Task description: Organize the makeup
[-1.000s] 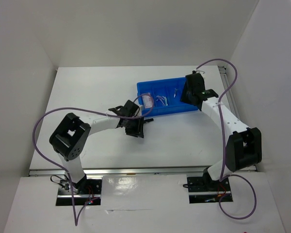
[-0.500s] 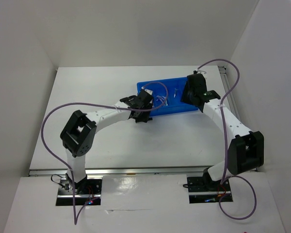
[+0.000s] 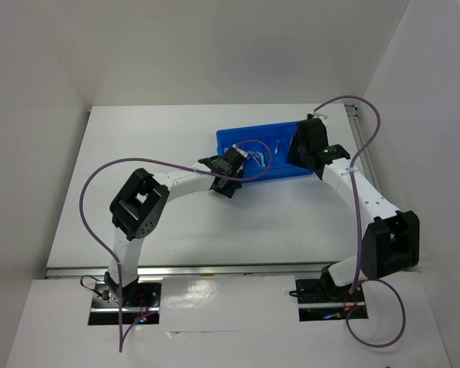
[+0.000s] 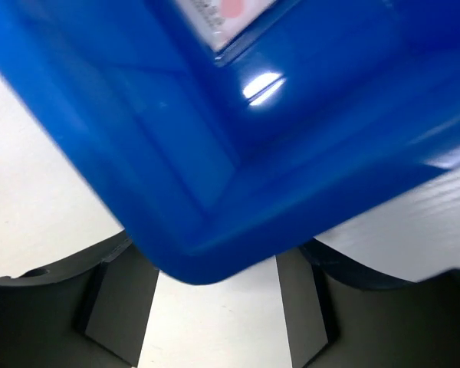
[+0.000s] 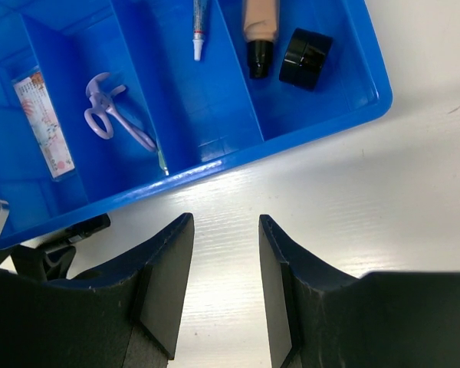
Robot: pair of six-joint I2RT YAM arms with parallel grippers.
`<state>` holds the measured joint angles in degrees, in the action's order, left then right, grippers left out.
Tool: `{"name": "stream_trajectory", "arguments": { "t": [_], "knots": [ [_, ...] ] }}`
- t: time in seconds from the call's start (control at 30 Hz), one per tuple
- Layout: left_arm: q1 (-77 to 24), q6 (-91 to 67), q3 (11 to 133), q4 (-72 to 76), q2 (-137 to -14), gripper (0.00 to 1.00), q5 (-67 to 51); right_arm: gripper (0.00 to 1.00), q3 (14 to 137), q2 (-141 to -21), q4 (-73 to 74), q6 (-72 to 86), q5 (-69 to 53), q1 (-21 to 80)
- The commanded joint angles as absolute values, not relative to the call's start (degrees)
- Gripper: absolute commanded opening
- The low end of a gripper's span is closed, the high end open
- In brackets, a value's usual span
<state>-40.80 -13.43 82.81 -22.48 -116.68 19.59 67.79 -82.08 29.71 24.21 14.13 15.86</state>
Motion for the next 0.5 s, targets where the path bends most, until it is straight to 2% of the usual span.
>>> {"name": "stream_trajectory", "arguments": {
  "t": [0.0,0.13,0.23,0.33,0.47],
  "knots": [
    [-40.78,-11.78,81.31,-20.31,-115.94,0.70,13.91,0.47,67.15,-79.89,30.50,24.52,14.24,15.56],
    [-40.78,-13.00,78.06,-19.78,-113.30,0.65,8.28,0.47,67.15,-79.89,30.50,25.04,14.24,15.56],
    [-41.92,-13.62,75.60,-19.78,-110.92,0.59,6.16,0.47,67.15,-79.89,30.50,25.05,14.24,15.56],
    [-43.15,-14.67,75.06,-19.78,-110.21,0.52,7.64,0.47,67.15,-79.89,30.50,25.58,13.71,15.56],
    [-44.20,-14.68,75.75,-20.47,-111.62,0.51,8.78,0.47,67.15,-80.42,30.50,25.58,13.71,15.56]
  ]
}}
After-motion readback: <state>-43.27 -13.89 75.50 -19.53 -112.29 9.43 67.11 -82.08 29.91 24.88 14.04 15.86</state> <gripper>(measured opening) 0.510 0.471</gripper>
